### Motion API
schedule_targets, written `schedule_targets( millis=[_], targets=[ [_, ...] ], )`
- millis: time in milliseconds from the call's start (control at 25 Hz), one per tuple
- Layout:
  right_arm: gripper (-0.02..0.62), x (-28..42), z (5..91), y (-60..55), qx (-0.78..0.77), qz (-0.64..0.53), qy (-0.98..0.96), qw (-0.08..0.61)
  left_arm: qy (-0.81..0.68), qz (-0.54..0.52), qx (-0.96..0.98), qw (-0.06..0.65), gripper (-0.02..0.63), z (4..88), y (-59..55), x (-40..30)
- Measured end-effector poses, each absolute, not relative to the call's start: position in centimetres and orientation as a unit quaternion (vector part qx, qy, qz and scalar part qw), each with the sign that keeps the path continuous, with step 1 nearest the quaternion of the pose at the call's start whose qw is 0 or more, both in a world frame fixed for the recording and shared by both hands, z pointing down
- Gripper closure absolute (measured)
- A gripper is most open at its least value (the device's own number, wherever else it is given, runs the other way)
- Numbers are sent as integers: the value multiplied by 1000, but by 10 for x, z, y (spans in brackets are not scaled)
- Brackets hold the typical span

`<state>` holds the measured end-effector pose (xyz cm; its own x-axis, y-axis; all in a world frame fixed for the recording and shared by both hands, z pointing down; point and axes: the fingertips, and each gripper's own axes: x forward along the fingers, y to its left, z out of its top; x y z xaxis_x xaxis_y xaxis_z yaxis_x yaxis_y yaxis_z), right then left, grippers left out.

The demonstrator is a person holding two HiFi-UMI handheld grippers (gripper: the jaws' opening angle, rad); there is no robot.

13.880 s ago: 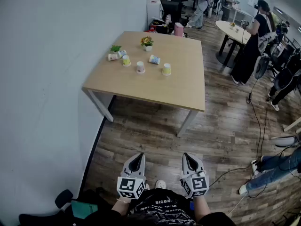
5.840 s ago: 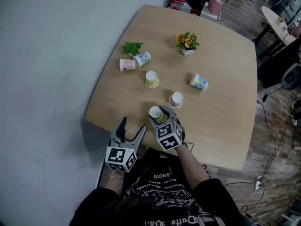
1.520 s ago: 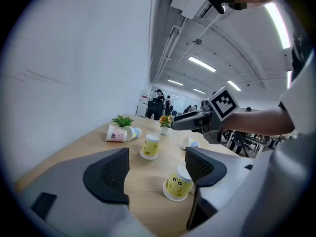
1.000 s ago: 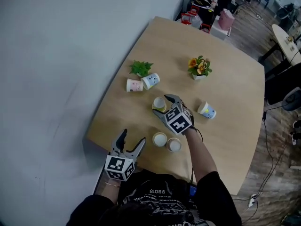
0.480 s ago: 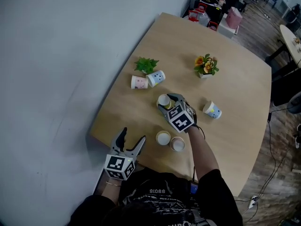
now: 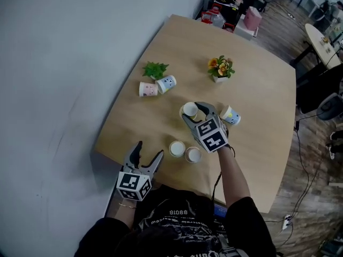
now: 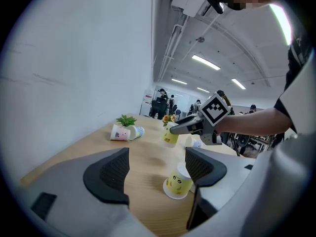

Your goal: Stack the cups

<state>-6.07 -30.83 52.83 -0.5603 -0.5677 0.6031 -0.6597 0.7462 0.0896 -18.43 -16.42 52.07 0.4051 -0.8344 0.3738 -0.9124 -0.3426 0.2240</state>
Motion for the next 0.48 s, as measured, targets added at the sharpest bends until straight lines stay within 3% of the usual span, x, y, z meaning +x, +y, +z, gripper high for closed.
schedule_targets(
  millis=[480],
  targets=[
    [337,17,506,-249,431,92,-848,294,-507,80,833,205,241,518,-142,-160]
  ],
)
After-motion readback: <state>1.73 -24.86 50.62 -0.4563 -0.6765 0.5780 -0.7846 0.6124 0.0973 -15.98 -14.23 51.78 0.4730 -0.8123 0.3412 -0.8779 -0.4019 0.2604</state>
